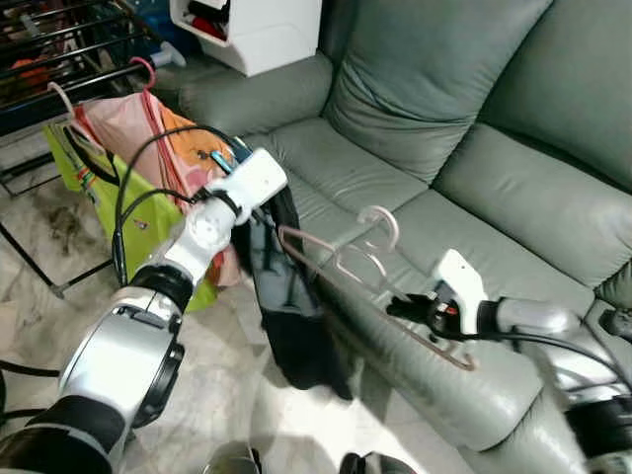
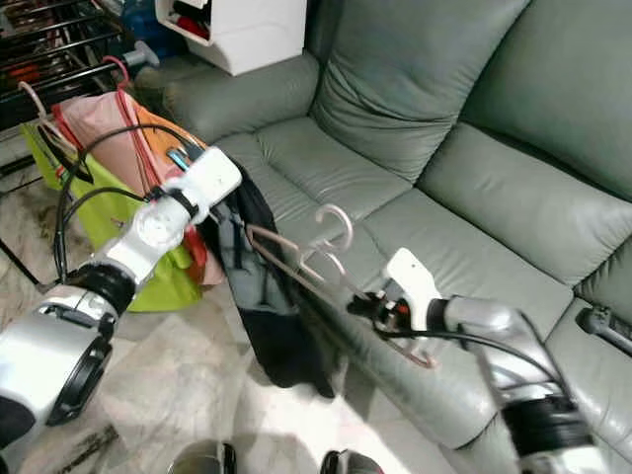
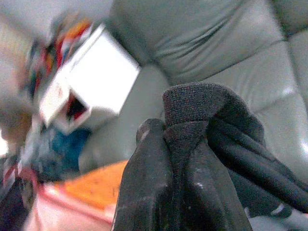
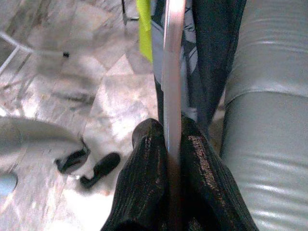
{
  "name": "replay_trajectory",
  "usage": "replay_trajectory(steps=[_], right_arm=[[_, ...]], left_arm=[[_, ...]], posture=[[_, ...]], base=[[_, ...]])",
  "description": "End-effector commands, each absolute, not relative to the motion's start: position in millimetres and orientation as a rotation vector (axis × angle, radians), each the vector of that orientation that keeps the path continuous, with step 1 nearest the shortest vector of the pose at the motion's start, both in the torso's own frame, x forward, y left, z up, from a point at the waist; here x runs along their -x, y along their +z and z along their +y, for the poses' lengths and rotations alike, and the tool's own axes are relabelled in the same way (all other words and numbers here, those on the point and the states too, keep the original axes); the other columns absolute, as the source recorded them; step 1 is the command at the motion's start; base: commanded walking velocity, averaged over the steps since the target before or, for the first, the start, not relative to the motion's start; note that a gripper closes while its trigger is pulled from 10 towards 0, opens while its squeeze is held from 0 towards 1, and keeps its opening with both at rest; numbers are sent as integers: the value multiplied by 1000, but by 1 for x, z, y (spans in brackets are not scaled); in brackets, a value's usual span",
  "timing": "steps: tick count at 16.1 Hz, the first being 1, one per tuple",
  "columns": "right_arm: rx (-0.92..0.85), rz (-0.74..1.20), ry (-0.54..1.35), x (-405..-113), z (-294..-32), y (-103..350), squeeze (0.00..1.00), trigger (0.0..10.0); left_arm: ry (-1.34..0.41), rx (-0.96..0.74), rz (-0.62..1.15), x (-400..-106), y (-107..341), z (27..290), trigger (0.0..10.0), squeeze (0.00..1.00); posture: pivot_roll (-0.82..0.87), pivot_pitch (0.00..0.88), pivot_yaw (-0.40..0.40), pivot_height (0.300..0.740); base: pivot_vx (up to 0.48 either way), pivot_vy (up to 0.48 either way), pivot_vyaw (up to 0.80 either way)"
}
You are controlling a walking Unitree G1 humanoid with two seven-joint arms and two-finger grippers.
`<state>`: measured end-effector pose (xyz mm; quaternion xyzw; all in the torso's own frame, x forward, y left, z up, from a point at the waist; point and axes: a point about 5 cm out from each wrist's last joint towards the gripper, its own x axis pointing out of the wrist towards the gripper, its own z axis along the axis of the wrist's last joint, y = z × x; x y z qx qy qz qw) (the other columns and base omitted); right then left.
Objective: Hang hanger
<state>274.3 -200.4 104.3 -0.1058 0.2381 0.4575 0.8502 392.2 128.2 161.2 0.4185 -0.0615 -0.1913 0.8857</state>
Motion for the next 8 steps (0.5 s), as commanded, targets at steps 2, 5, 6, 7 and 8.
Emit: replay_trajectory(steps=[2,5,6,7,8], right_arm=[[281,456,939,-282,-208,120,0,10000],[466,641,1016,-252,-224,89,0,10000],[504,703,1053,-238,-229,78,0,10000],[507,744,1071,-229,-232,74,0,10000],[507,772,1100,-221,-236,74,0,10000]], left_arm=[[-535,-1004,-213,-385,162,122,10000,0],[-651,-1148,-203,-377,148,128,10000,0],[-687,-1178,-223,-375,148,128,10000,0],[-717,-1199,-233,-373,147,128,10000,0],[-736,-1198,-220,-372,145,128,10000,0]], posture=[[-65,35,5,740],[-68,35,8,740],[-70,41,14,740],[-71,43,15,740],[-72,42,15,740]], base=[[0,0,0],[0,0,0],[0,0,0],[0,0,0],[0,0,0]])
